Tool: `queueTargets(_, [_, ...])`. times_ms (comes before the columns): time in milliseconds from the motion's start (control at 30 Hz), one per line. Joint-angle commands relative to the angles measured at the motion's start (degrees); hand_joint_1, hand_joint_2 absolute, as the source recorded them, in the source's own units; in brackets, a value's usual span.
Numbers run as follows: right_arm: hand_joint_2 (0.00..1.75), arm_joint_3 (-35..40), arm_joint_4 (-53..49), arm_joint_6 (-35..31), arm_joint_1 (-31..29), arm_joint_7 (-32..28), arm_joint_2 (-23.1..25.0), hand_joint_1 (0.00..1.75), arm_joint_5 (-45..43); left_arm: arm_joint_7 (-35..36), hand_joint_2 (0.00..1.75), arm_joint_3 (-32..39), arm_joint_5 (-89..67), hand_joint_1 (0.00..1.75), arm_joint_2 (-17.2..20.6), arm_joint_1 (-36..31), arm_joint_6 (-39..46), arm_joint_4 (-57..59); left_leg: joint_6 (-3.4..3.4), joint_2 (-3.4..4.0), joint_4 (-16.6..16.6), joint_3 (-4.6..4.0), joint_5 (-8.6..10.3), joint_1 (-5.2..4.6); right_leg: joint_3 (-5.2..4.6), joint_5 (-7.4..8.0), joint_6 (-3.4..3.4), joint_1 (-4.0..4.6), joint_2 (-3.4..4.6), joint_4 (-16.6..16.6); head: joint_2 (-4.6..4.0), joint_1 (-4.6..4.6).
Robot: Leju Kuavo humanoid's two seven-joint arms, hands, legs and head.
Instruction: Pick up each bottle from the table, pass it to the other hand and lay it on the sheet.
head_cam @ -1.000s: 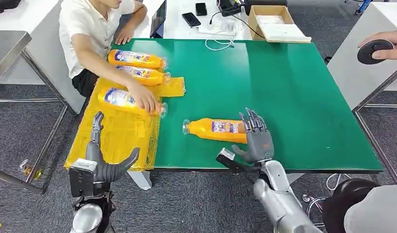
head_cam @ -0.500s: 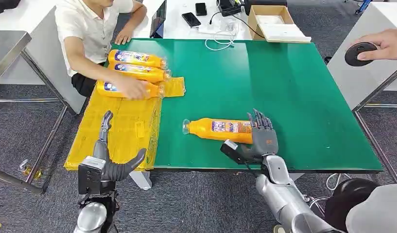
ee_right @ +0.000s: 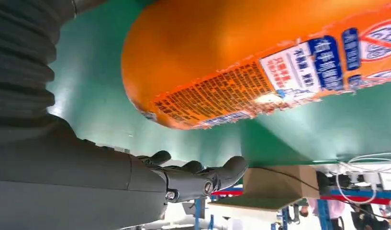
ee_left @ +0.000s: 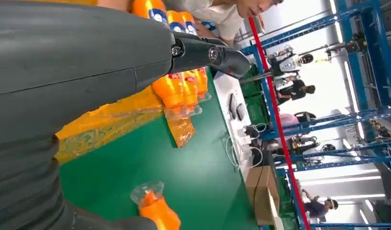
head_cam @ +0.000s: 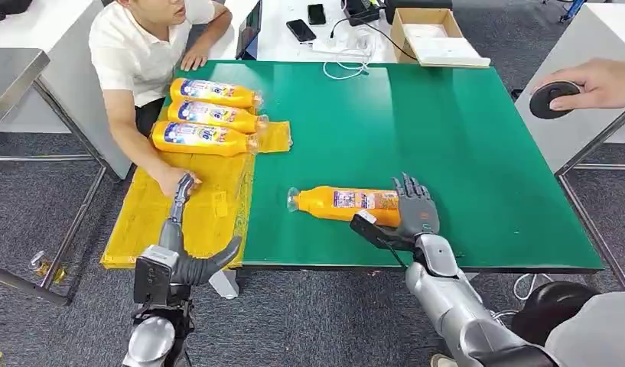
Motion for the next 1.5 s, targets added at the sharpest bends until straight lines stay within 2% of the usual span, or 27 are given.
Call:
queueTargets(33, [1.75, -0.3, 5.7, 0.0, -4.0, -0.8, 2.1, 0.00, 0.8, 0.1, 1.75, -1.7, 1.3, 0.00, 1.3, -3.7, -0.2, 3.8, -0.07, 0.16, 0.0, 0.20, -0.08, 0.00, 0.14, -0.06, -0.12, 0.02, 0.09, 0.0, 0.00, -0.02])
queueTargets(167, [1.75, -1.4, 6.8, 3.4, -4.5, 0.0, 2.5, 0.00, -0.4, 0.3, 1.75, -2.1, 2.0, 0.00, 1.0, -4.4, -0.6, 4.3, -0.06, 0.14, 0.0, 0.16, -0.07, -0.01, 0.11, -0.05, -0.11, 0.00, 0.09, 0.0, 0.00, 0.00])
queueTargets(233, [1.75, -2.7, 7.7, 7.2, -4.6, 1.3, 1.9, 1.43, -1.6, 0.2, 1.75, -2.7, 2.9, 0.00, 1.0, -5.4, -1.2, 5.2, -0.06, 0.11, 0.0, 0.20, -0.07, -0.01, 0.17, -0.06, -0.11, 0.00, 0.04, 0.0, 0.00, 0.00])
queueTargets(400, [1.75, -2.8, 7.7, 7.3, -4.4, 0.9, 1.5, 1.43, -1.6, 0.2, 1.75, -2.9, 3.1, 0.00, 0.9, -6.0, -1.2, 5.8, -0.04, 0.02, 0.0, 0.13, -0.03, -0.03, 0.11, -0.06, -0.08, -0.02, -0.02, 0.0, 0.00, 0.00])
queueTargets(433, [1.75, -3.3, 8.5, 9.3, -4.8, 1.4, 1.5, 1.75, -2.1, 0.2, 1.75, -2.9, 3.4, 0.00, 1.0, -6.2, -1.2, 6.1, -0.07, 0.07, 0.0, 0.21, -0.09, -0.01, 0.18, -0.09, -0.13, 0.01, 0.01, 0.0, 0.00, 0.00])
queueTargets(533, [1.75, -3.4, 9.5, 13.2, -4.5, 3.4, 0.4, 1.75, -1.8, 0.0, 1.75, -3.4, 4.3, 0.00, 0.8, -7.4, -1.4, 7.3, -0.04, -0.04, 0.0, 0.14, -0.02, -0.01, 0.15, -0.06, -0.08, 0.00, -0.10, 0.0, 0.00, 0.00])
queueTargets(833, [1.75, -4.4, 9.8, 13.4, -1.6, 4.8, -0.7, 1.75, -1.3, -0.1, 1.75, -3.6, 4.8, 0.00, 1.3, -6.3, -1.5, 6.3, -0.06, -0.15, -0.1, 0.42, -0.03, 0.03, 0.44, -0.09, -0.11, 0.04, -0.21, -0.1, 0.00, 0.00])
queueTargets(867, [1.75, -4.7, 9.5, 12.8, -1.1, 3.1, -0.8, 1.75, -1.5, -0.2, 1.75, -3.5, 4.8, 0.00, 1.2, -6.3, -1.5, 6.4, -0.05, -0.18, -0.1, 0.42, -0.01, 0.03, 0.45, -0.09, -0.10, 0.03, -0.24, -0.1, 0.00, 0.00])
queueTargets(967, [1.75, -12.1, 8.2, 11.8, 0.0, -7.9, 1.2, 1.75, -9.7, -0.9, 1.75, -2.8, 5.2, 0.00, 1.2, -5.2, -0.9, 5.5, -0.07, -0.15, -0.1, 0.55, -0.02, 0.05, 0.55, -0.08, -0.13, 0.06, -0.21, -0.2, 0.00, 0.00])
queueTargets(1000, [1.75, -12.7, 8.0, 11.8, 0.0, -8.8, 1.6, 1.75, -10.4, -0.9, 1.75, -2.7, 5.3, 0.00, 1.4, -5.0, -0.8, 5.4, -0.05, -0.10, -0.1, 0.48, -0.02, 0.04, 0.49, -0.05, -0.09, 0.05, -0.13, -0.2, 0.00, 0.00])
queueTargets(1033, [1.75, -14.7, 6.8, 11.0, 0.5, -13.8, 2.6, 1.75, -13.1, -1.2, 1.75, -2.1, 6.5, 0.00, 1.3, -3.9, -1.0, 4.4, -0.07, -0.08, -0.1, 0.54, -0.03, 0.05, 0.55, -0.06, -0.13, 0.06, -0.13, -0.2, 0.00, 0.02])
queueTargets(1100, [1.75, -15.2, 6.0, 10.5, 0.6, -15.7, 3.5, 1.75, -14.0, -1.0, 1.75, -1.9, 7.8, 0.00, 1.8, -2.8, -2.0, 3.6, -0.08, 0.07, -0.1, 0.55, -0.07, 0.03, 0.55, -0.06, -0.14, 0.04, 0.02, -0.2, 0.00, -0.02])
queueTargets(1133, [1.75, -17.1, 4.3, 11.0, 1.3, -19.5, 4.3, 1.75, -17.1, -0.1, 1.75, -1.4, 10.7, 0.00, 1.9, -1.6, -4.1, 2.4, -0.07, 0.12, -0.1, 0.50, -0.07, 0.03, 0.49, -0.04, -0.11, 0.04, 0.08, -0.2, 0.00, 0.02])
queueTargets(1200, [1.75, -17.3, 3.6, 10.8, 1.6, -20.4, 4.8, 1.75, -17.7, 0.2, 1.75, -1.3, 11.6, 0.00, 2.0, -0.9, -4.8, 2.1, -0.10, 0.27, -0.1, 0.53, -0.13, 0.05, 0.49, -0.05, -0.15, 0.06, 0.20, -0.1, 0.00, 0.00])
queueTargets(1500, [1.75, -17.3, 3.6, 10.9, 1.7, -20.4, 4.6, 1.75, -17.8, 0.2, 1.75, -1.4, 11.6, 0.00, 1.9, -1.0, -4.8, 1.9, -0.05, 0.11, 0.0, 0.34, -0.05, 0.08, 0.31, -0.04, -0.10, 0.12, 0.05, -0.1, 0.00, 0.00])
